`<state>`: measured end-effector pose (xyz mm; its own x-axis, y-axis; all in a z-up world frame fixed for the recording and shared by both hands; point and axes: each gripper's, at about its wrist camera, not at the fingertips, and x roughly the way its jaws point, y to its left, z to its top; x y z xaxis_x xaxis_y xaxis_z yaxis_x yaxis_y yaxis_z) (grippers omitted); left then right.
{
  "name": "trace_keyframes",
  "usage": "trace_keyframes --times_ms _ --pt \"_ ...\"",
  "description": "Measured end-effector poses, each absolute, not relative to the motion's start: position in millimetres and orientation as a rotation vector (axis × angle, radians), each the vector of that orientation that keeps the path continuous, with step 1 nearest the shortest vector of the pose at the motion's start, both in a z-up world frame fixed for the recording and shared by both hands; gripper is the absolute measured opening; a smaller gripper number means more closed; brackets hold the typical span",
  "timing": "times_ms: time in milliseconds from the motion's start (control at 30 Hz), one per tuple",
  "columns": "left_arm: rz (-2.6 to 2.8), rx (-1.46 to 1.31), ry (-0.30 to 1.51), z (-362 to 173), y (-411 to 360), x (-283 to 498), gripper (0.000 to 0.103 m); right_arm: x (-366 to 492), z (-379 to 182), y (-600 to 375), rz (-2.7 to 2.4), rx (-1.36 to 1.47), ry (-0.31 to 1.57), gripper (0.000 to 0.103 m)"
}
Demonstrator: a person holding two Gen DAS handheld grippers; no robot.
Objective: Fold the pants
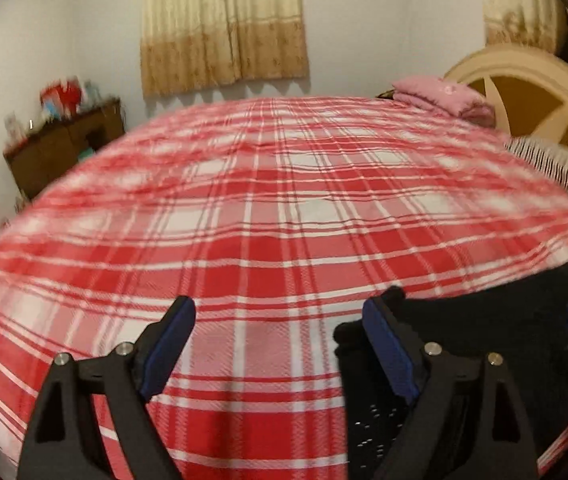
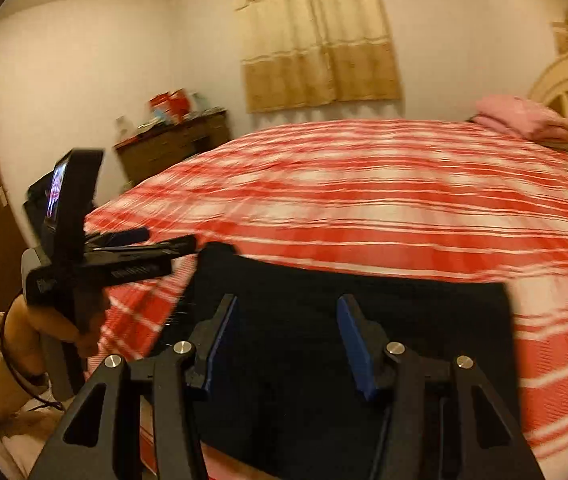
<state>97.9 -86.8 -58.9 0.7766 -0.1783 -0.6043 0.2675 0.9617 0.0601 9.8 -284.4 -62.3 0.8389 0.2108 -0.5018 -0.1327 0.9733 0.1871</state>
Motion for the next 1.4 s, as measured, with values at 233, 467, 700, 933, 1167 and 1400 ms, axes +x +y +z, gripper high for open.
trace_keyframes --times_ms 233,467,700,933,1167,1400 --pt "-0.241 0.147 0.655 -59.9 -78.1 101.4 0.088 53.0 -109.7 -260.3 0.290 0.281 0.652 0.054" --pt "-0.312 0.080 0.714 -73.5 -63.1 78.6 0.088 38.5 -86.7 -278.0 0.319 0.344 0.628 0.060" --pt "-0.370 0.029 0.728 -77.4 -71.5 67.3 0.088 -32.5 -52.4 -362.0 0.002 0.420 0.476 0.060" --pt "-0.428 0.128 0.675 -76.3 -104.1 44.5 0.088 -67.9 -55.6 -373.9 -0.166 0.261 0.520 0.060" --pt "-0.410 0.162 0.726 -96.5 -119.4 39.5 0.090 -54.4 -91.1 -353.0 -0.249 0.120 0.639 0.060" --pt "-0.398 0.103 0.772 -101.3 -112.4 41.1 0.096 -66.6 -105.0 -384.6 -0.239 0.335 0.669 0.062"
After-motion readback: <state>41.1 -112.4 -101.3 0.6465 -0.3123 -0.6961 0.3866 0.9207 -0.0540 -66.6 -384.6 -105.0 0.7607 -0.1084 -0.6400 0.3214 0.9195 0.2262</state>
